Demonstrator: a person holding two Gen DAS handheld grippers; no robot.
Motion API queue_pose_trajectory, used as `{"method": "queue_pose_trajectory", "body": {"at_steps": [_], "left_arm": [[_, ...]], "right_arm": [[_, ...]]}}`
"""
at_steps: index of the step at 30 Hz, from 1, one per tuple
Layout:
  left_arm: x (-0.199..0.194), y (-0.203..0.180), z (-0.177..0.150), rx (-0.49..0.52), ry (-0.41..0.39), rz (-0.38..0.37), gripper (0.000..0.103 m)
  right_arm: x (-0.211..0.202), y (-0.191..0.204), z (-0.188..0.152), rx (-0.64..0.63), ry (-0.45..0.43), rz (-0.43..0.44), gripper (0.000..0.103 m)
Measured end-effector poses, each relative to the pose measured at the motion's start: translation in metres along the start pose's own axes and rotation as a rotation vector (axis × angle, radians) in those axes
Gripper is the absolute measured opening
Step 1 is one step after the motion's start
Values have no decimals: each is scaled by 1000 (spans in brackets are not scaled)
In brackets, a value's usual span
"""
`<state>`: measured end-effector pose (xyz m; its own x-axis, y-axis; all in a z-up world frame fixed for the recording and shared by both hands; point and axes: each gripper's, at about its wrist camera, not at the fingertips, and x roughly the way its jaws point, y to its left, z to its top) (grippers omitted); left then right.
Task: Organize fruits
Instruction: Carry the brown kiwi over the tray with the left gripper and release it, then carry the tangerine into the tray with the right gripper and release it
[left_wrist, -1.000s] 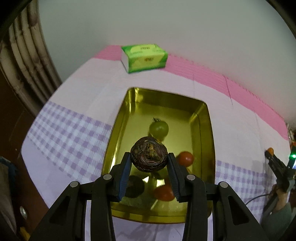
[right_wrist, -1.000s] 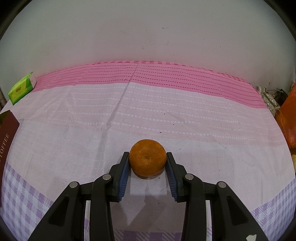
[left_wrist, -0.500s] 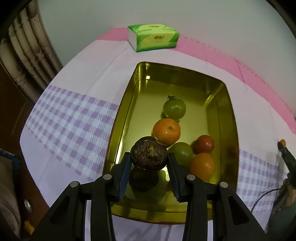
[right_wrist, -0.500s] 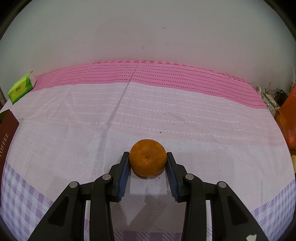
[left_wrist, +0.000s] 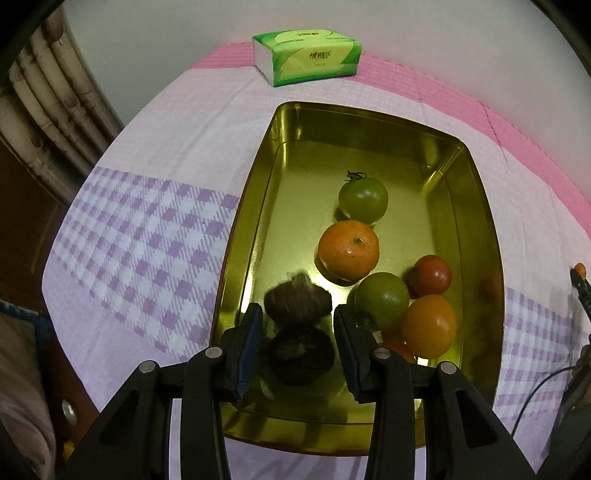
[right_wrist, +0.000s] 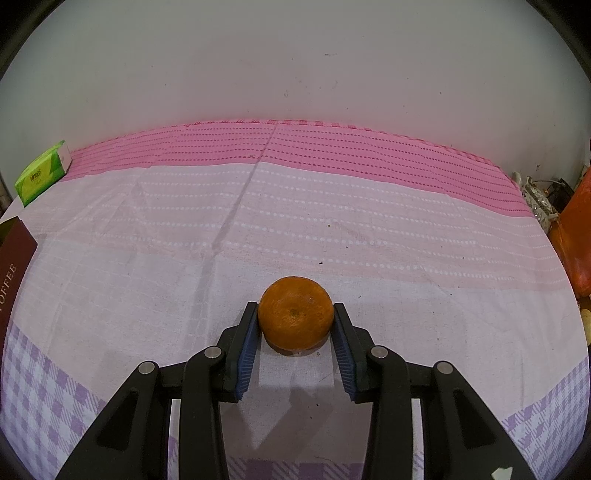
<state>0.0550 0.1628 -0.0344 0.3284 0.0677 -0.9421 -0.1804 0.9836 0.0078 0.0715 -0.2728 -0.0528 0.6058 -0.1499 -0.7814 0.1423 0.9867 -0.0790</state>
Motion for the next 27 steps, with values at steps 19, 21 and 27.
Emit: {"method": "queue_pose_trajectory", "body": {"at_steps": [19,21,27], "left_arm": [[-43,3,-8,36,-110,-15,59],[-49,6,-10,34,-127,-15,61],[-55,17,-17,2,-138,-18,63]], "right_arm": [[0,1,0,-2,3,0,36],[0,1,1,-3,3,0,36],[-4,6,1,-22,1,-4,35]]}}
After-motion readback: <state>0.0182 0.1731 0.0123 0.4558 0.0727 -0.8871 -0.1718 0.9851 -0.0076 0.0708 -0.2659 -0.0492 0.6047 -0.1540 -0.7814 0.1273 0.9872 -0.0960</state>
